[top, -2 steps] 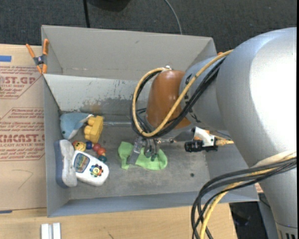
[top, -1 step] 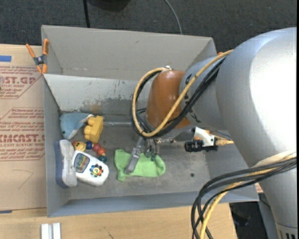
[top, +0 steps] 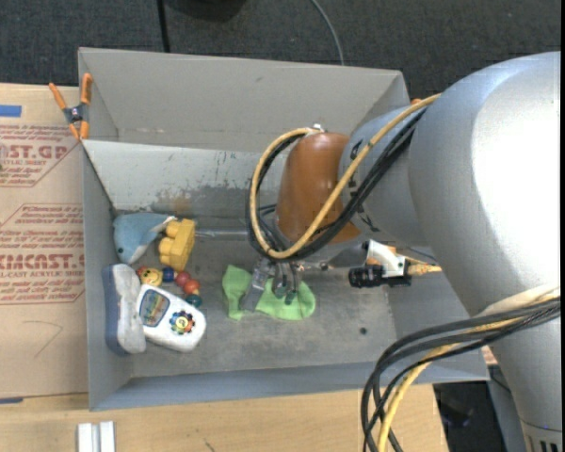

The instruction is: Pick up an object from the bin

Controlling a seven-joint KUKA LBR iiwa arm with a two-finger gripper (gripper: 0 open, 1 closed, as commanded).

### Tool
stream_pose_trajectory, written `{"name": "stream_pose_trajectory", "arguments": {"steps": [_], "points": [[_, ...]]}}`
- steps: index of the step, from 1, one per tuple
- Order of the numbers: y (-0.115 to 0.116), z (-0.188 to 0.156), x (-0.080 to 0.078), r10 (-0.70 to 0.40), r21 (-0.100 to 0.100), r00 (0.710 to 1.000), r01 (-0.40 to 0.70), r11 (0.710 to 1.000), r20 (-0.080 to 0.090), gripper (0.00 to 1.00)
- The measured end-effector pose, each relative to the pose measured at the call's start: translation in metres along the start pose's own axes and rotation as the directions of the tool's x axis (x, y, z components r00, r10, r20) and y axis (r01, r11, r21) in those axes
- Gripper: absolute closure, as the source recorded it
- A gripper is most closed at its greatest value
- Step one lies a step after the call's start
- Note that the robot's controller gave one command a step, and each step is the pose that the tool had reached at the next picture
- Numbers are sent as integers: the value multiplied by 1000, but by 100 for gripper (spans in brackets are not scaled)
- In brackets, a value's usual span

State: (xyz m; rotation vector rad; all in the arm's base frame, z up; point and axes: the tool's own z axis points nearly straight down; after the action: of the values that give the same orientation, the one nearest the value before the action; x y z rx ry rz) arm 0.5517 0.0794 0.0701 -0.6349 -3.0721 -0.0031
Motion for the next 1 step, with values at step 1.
{"name": "stream_pose_trajectory", "arguments": {"steps": [1], "points": [[0,0,0,0,0,1000,0,1000,0,100]]}}
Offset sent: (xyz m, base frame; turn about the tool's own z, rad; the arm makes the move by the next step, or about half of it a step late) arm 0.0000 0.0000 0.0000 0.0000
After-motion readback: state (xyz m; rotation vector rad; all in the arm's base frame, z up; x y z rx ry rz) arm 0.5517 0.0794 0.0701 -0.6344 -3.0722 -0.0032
